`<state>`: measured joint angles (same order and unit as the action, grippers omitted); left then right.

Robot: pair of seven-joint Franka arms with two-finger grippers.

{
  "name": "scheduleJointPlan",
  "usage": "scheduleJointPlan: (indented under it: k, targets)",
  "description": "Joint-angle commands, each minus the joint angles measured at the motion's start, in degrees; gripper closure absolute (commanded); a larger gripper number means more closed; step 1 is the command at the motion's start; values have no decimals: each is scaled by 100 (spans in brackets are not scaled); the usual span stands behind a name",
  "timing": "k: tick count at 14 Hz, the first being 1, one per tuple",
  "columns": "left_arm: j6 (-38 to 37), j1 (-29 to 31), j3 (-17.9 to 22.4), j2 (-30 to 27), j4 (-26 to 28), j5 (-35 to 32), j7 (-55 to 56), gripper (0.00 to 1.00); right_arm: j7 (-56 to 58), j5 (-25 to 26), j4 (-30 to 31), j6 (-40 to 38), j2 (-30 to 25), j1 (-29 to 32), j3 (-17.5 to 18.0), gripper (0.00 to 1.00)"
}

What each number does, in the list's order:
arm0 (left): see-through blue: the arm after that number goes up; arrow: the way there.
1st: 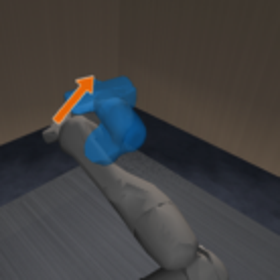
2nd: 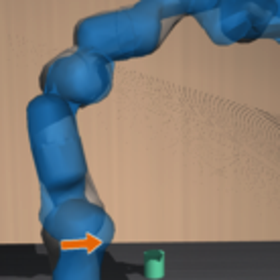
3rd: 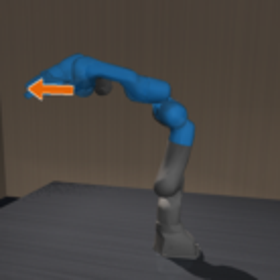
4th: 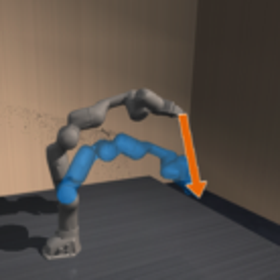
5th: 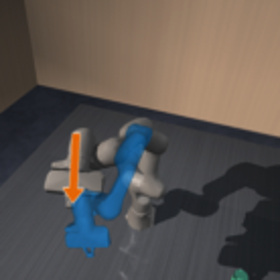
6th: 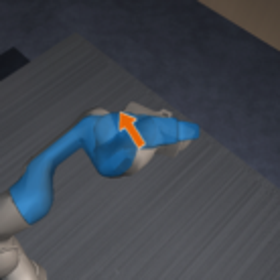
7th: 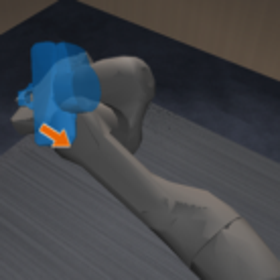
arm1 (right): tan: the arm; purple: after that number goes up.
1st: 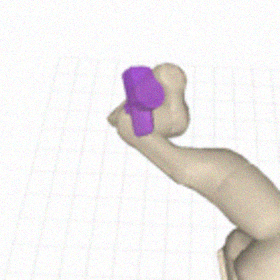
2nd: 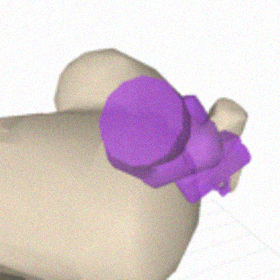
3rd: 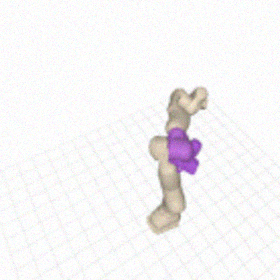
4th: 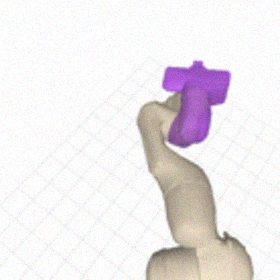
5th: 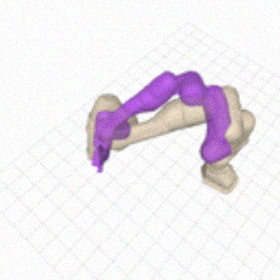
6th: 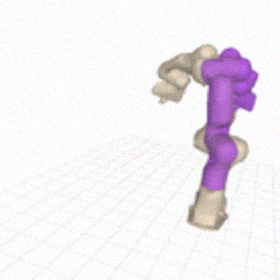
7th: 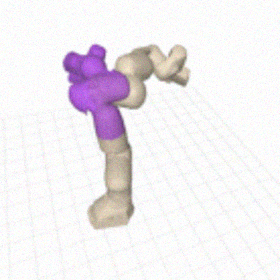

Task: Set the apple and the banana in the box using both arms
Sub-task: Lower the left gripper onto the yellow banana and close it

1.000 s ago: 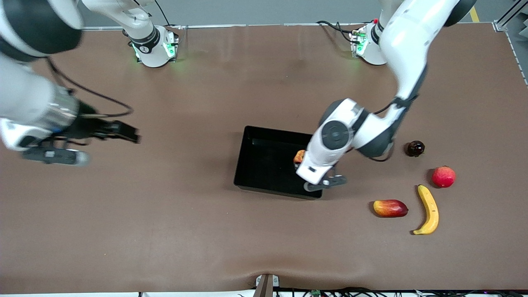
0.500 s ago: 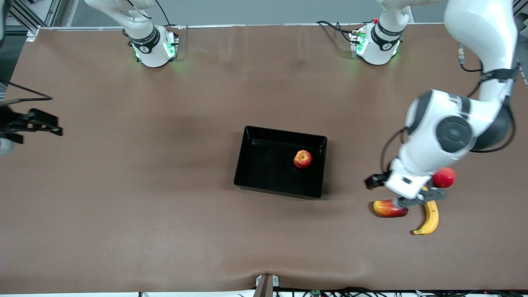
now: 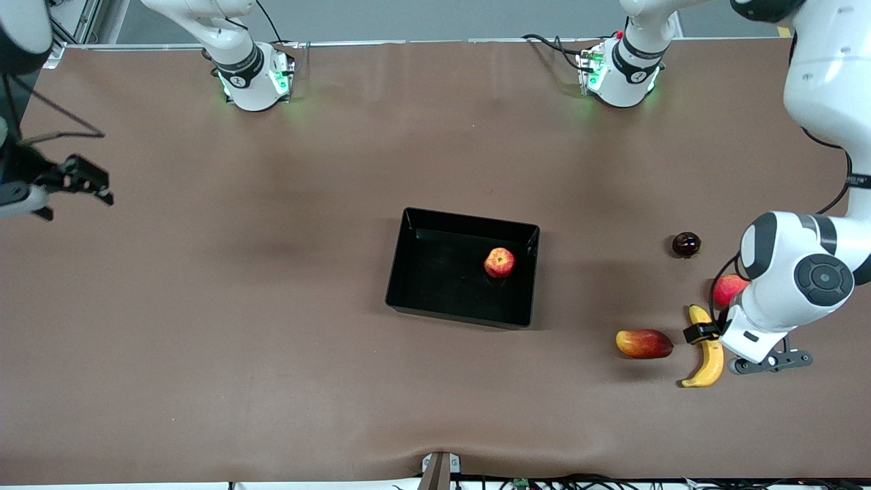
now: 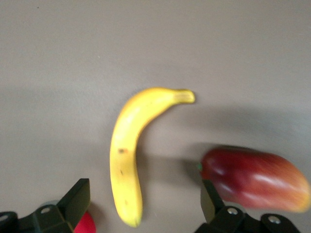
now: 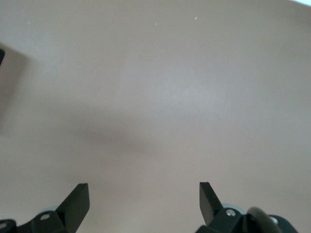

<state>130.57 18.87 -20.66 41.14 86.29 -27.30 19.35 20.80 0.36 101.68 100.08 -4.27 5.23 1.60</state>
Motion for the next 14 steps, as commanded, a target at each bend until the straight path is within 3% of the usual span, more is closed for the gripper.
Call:
scheduleJointPlan:
  k: [1,3,5,7,9,10,14]
  targets:
    - [511,222,-79,367,-42,-503,-1,0,12,123,-418,-416,-13,101,-10,0]
    - [793,267,-79,588,-34,-530,-1,0,30,123,-815,-665,145,267,-19,0]
    - [847,249,34,685,-34,-539,8,12,21,123,-825,-682,172,268,-19,0]
    - [847,240,62,729,-34,-530,16,44,38,123,-912,-674,172,250,-19,0]
    - [847,240,70,720,-34,-539,34,84,47,123,-992,-674,172,224,-10,0]
    - [838,249,70,694,-34,-539,34,100,56,105,-1027,-682,172,250,-10,0]
    - [506,231,18,370,-42,-548,25,100,-101,17,-1027,-822,181,277,-10,0]
